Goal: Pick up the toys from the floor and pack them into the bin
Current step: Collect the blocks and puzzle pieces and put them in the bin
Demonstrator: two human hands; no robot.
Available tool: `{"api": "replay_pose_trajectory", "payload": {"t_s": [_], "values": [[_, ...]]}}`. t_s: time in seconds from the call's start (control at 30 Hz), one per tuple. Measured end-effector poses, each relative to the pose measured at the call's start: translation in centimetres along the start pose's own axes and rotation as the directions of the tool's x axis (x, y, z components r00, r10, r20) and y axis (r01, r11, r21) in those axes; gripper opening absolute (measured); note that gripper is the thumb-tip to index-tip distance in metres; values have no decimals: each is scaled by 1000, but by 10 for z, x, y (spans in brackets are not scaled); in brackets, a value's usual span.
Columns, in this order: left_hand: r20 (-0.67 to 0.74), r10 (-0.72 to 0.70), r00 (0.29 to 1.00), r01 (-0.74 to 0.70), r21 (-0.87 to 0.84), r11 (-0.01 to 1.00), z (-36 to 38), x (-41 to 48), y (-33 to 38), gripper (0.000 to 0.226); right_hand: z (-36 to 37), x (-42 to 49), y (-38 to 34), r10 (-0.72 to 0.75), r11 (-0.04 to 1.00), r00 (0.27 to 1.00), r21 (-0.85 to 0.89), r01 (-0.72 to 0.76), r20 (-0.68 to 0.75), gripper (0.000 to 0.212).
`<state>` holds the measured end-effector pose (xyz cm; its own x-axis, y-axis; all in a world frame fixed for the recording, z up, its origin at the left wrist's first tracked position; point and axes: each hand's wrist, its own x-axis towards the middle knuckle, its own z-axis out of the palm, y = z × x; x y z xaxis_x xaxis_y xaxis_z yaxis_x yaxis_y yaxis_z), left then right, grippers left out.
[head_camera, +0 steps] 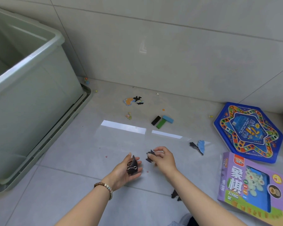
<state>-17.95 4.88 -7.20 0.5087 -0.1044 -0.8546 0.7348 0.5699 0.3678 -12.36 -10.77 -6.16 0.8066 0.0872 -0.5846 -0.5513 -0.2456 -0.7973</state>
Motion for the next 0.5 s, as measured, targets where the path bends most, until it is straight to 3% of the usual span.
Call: {"api": "replay_pose_trajectory", "payload": {"t_s": [0.1, 0.17, 0.27, 0.37, 0.5], "values": [[98, -9, 995, 4, 55, 998, 17, -3, 2, 46, -14, -7, -16, -88, 992, 982, -78, 102, 166, 18], [94, 39, 995, -46, 76, 996, 28, -4, 6, 33, -37, -9, -13, -113, 986, 991, -114, 121, 72, 15], [71, 94, 993, -101, 117, 988, 41, -4, 6, 15, -84, -17, 14, -55, 986, 991, -166, 34, -125, 14], [62, 67, 996, -74, 137, 988, 49, -4, -4, 12, -110, -37, 55, 22, 966, 993, -255, -50, -112, 25], [33, 25, 999, -30, 141, 990, 52, -2, -25, 12, -106, -57, 86, -25, 932, 999, -363, 6, -49, 45]]}}
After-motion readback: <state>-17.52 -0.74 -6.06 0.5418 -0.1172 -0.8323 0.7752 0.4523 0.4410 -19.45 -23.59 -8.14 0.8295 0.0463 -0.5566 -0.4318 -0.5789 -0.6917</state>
